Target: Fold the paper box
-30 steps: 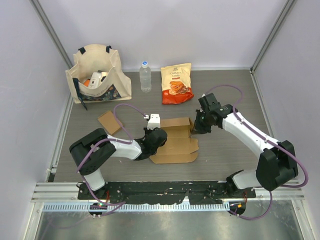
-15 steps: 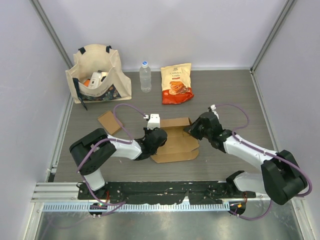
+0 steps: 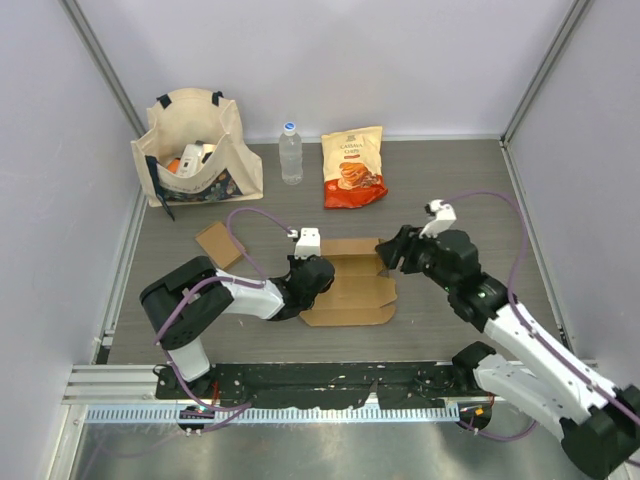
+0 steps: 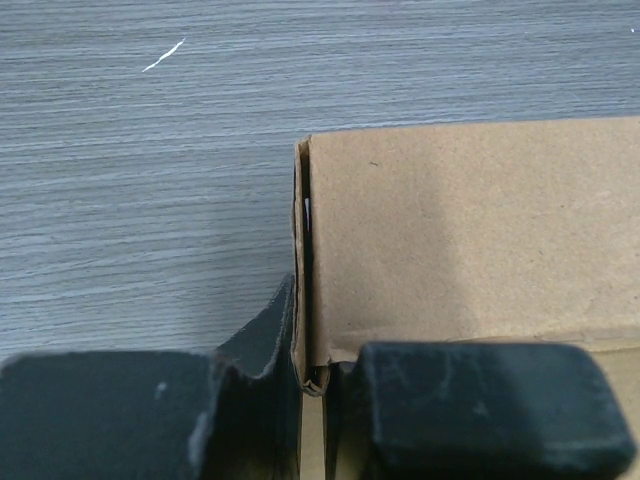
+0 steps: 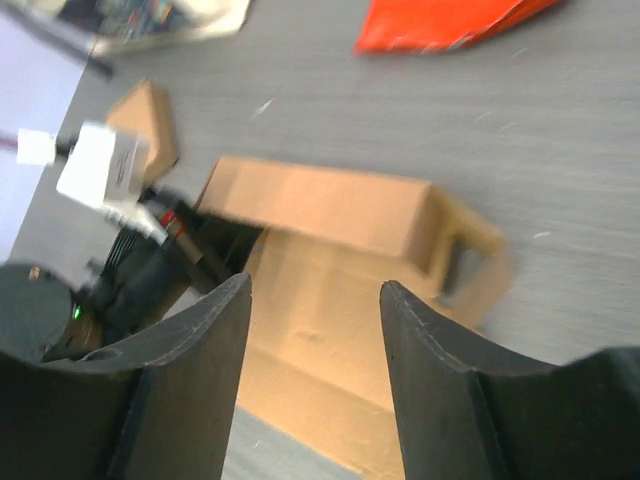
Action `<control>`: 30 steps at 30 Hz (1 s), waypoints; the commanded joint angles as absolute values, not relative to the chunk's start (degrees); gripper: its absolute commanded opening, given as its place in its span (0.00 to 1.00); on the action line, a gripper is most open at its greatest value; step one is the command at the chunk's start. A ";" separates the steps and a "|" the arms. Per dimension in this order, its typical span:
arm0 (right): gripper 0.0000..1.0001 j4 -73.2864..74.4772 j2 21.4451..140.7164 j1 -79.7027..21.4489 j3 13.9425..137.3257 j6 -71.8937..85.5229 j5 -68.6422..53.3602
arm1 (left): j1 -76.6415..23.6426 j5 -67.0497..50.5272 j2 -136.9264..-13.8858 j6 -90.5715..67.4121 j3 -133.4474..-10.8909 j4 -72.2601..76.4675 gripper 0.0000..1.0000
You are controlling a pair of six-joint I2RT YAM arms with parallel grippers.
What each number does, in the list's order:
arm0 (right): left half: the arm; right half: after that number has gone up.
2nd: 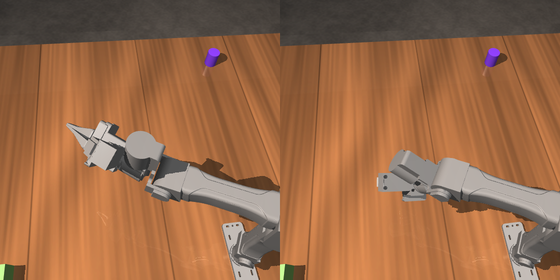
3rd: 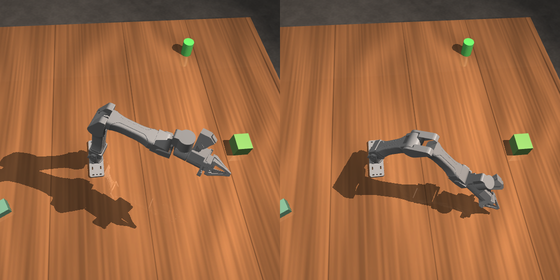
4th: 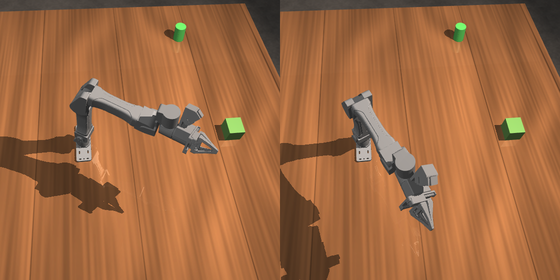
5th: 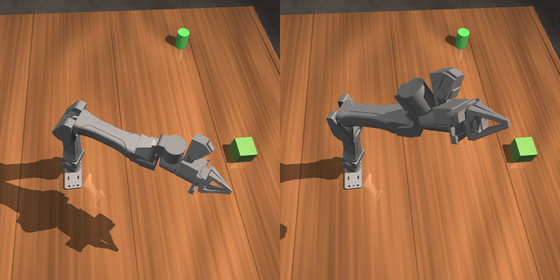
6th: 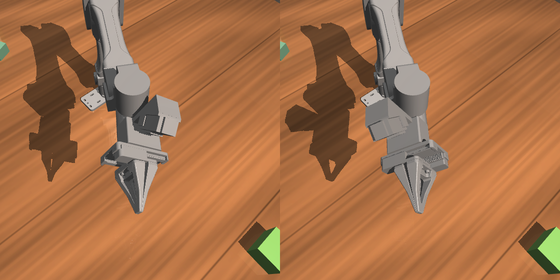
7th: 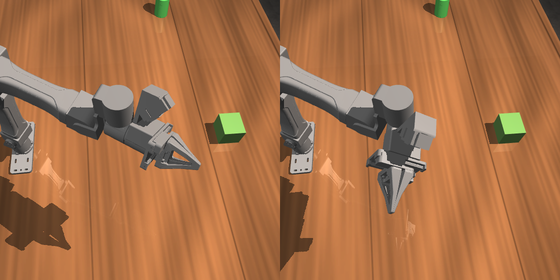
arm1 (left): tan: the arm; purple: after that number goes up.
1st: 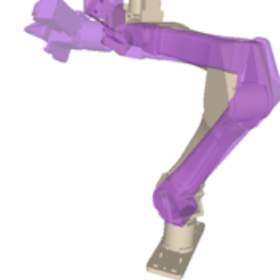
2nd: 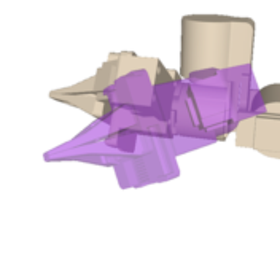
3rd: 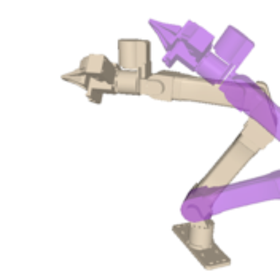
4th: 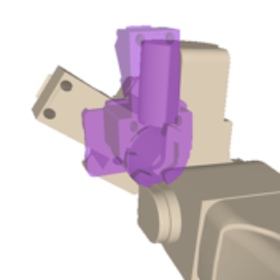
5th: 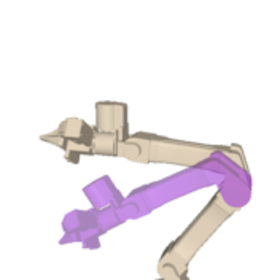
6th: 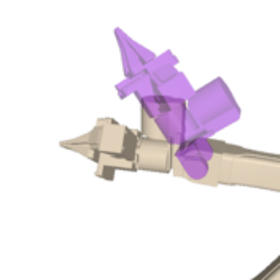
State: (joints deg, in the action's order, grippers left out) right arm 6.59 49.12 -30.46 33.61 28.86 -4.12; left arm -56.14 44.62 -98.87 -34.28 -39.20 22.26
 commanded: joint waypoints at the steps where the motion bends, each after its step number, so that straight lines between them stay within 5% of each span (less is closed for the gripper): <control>1: 0.65 18.70 46.75 -27.52 37.87 24.68 24.87 | -56.34 45.26 -99.84 -34.89 -39.20 22.94 0.00; 7: 0.69 26.45 65.94 -12.41 43.14 26.29 21.40 | -56.34 45.35 -99.58 -34.19 -39.20 22.94 0.00; 12: 0.64 19.17 76.89 -12.04 45.62 12.16 16.35 | -56.34 44.56 -100.19 -34.28 -39.46 23.38 0.00; 20: 0.62 -3.39 74.71 -16.78 36.48 5.71 11.87 | -56.42 44.12 -100.55 -33.75 -39.64 23.90 0.00; 30: 0.54 -9.49 70.06 -22.74 30.69 3.42 5.54 | -56.43 43.59 -100.90 -33.84 -39.64 24.26 0.00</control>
State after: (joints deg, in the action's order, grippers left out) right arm -3.86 75.26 -18.87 33.61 4.62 8.36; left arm -56.16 44.42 -99.63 -34.00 -39.20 24.10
